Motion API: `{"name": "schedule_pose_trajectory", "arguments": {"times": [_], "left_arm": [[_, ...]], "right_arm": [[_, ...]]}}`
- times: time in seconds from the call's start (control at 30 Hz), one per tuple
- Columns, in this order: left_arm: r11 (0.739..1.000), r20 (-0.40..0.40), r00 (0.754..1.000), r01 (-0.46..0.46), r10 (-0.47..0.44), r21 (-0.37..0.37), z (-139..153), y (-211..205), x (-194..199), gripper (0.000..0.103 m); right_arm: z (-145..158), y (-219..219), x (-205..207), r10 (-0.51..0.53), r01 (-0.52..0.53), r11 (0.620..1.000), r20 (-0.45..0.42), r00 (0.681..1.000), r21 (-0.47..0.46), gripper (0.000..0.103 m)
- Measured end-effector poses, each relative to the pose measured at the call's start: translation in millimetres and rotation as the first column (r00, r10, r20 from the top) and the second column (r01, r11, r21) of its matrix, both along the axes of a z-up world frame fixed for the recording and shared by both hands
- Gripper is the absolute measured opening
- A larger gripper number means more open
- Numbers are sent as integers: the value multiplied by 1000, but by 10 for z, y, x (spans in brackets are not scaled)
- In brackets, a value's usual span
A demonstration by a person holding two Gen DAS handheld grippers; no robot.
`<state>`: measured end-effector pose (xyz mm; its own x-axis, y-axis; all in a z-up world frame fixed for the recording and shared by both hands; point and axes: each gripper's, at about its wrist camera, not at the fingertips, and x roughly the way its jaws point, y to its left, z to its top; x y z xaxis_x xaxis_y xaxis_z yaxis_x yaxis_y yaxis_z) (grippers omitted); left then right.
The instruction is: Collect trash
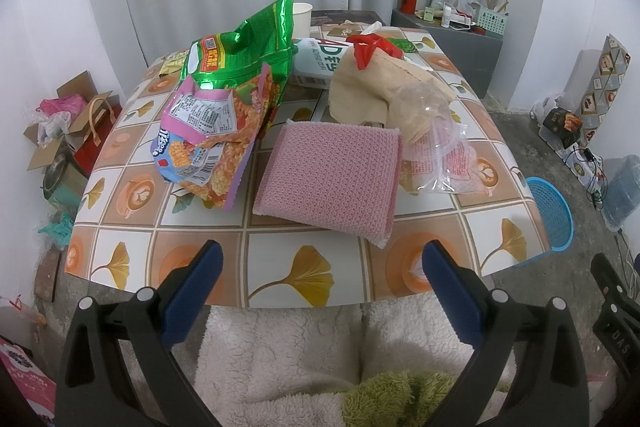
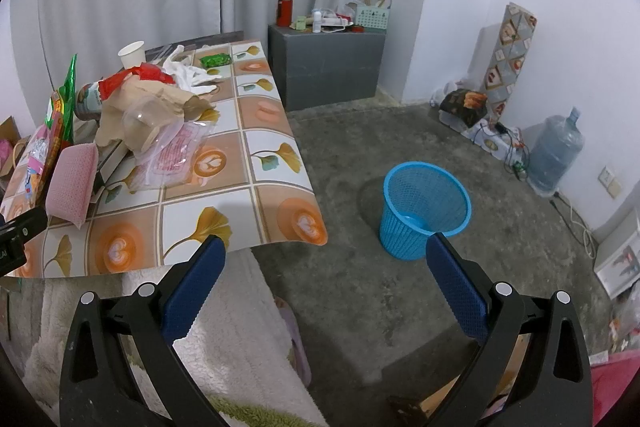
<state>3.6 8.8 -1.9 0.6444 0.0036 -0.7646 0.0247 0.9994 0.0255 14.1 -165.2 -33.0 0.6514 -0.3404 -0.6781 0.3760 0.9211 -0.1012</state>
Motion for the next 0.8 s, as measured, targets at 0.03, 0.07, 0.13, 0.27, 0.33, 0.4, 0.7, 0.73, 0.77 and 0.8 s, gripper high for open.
{"name": "schedule_pose_trajectory", "arguments": {"times": [0.03,0.07,0.13,0.27,0.33,0.4,0.7,0.73,0.77,0.8], "left_arm": [[1000,0,1000,0,0,0,4,-7,-1,97],[1000,0,1000,0,0,0,3,-6,-1,97],[1000,1,1000,0,0,-1,3,-5,-1,97],[1000,0,1000,1,-1,-1,2,-5,0,97],[1000,0,1000,1,-1,-1,1,2,-2,97],[1000,1,1000,2,-2,0,4,-9,1,97],[1000,2,1000,2,-2,-1,4,-3,2,97],[1000,0,1000,2,-2,-1,5,-8,3,97],[1000,0,1000,2,-2,-1,4,-5,4,97],[1000,0,1000,2,-2,-1,5,-8,3,97]], "right_arm": [[7,-23,-17,0,0,1000,1,1000,-1,96],[5,-6,-9,1,-1,1000,1,1000,-1,96],[10,-23,-21,0,0,1000,1,1000,0,96],[8,1,-11,1,-1,1000,0,1000,0,96],[13,-8,-18,0,0,1000,0,1000,1,96],[17,-19,-26,1,-1,1000,1,1000,0,96],[16,-12,-20,1,-1,1000,1,1000,1,96],[14,-3,-14,1,-1,1000,1,1000,2,96],[13,7,-7,1,-1,1000,1,1000,1,96],[11,16,0,2,-2,1000,1,1000,1,96]]}}
